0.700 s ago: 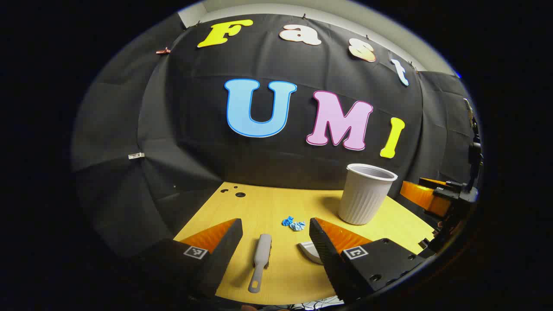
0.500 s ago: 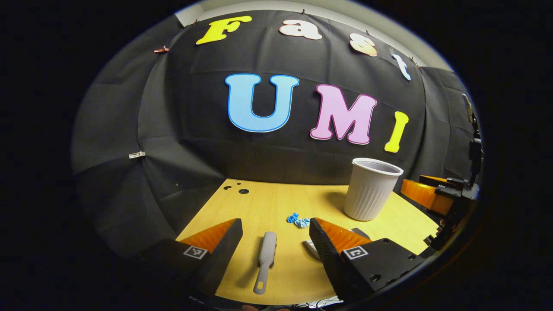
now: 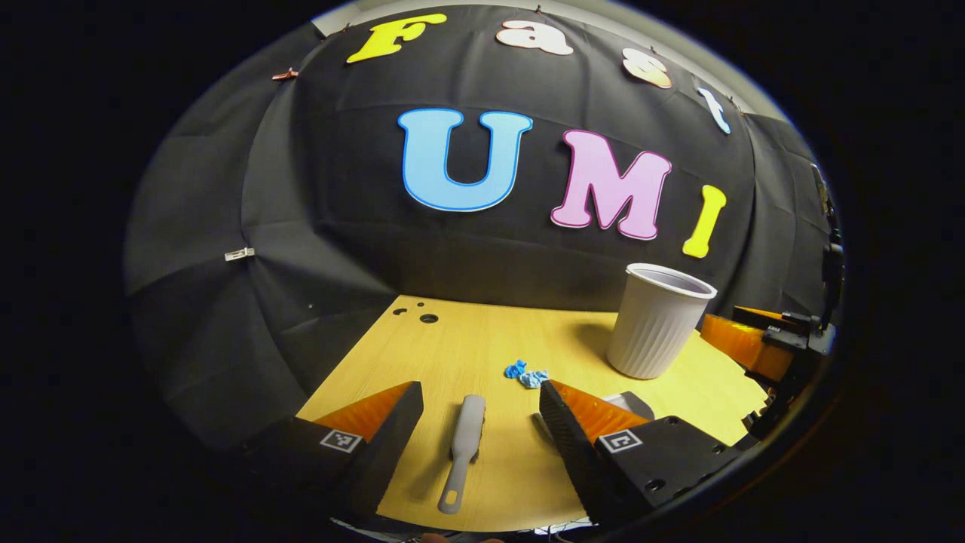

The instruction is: Pick up the small broom and dustpan from the desktop, sweep the trash into the dustpan with the broom, and then empty the trash into the garbage bin.

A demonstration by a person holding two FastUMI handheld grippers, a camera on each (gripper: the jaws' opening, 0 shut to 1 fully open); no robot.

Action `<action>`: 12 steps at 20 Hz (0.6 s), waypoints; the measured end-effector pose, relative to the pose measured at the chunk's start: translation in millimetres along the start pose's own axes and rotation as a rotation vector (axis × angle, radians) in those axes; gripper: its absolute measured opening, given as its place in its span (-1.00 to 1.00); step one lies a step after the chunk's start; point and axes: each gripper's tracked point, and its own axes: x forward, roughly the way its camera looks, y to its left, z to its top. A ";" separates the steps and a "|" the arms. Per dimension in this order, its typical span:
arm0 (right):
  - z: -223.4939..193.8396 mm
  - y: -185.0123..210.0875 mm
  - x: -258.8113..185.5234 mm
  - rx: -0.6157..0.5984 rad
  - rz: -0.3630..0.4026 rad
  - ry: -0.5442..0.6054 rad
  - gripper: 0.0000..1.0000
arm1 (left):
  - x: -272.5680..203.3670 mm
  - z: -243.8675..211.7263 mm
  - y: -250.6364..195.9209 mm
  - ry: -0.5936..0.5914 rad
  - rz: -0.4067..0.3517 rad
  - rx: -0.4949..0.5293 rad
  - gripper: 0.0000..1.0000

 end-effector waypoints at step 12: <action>-23.8 -30.1 49.8 -0.003 0.026 0.042 0.96 | 43.8 -56.3 12.2 0.236 0.077 -0.075 0.96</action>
